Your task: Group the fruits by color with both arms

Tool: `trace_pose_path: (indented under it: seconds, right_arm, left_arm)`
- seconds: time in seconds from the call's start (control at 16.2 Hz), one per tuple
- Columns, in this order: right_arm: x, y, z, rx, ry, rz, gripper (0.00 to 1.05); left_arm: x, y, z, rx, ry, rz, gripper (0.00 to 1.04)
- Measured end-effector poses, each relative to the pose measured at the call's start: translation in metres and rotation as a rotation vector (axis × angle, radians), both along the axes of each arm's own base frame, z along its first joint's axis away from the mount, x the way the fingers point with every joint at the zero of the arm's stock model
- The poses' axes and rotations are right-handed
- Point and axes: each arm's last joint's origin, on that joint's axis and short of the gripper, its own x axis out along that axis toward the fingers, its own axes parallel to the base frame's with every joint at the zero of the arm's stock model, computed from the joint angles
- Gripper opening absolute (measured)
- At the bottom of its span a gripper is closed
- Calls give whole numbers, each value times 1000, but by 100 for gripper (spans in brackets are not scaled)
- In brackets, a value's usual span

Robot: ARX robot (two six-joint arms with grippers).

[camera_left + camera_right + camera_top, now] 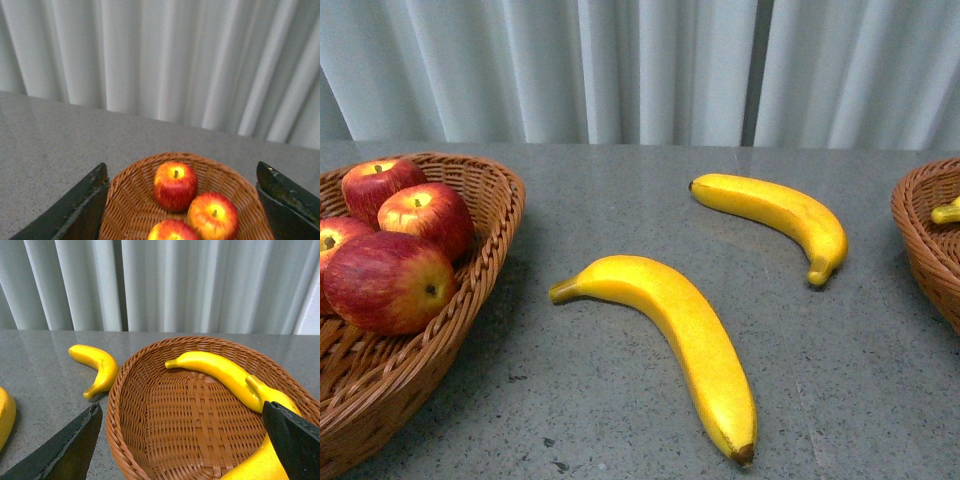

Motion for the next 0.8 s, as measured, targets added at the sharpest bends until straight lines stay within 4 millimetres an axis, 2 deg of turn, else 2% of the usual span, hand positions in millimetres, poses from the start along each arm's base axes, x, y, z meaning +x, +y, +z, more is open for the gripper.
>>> trace_pose_path:
  seconds: [0.06, 0.19, 0.37, 0.43, 0.8]
  right_arm:
    - [0, 0, 0, 0, 0, 0, 98]
    - [0, 0, 0, 0, 0, 0, 98]
    - [0, 0, 0, 0, 0, 0, 98]
    - [0, 0, 0, 0, 0, 0, 98]
    - [0, 0, 0, 0, 0, 0, 98]
  left_arm:
    - [-16, 8, -7, 28, 25, -93, 74]
    - [-28, 15, -17, 48, 11, -162, 56]
    - [-43, 14, -44, 51, 34, -189, 14]
    - [-47, 14, -45, 52, 20, -188, 1]
    - [-67, 14, -68, 53, 19, -188, 1]
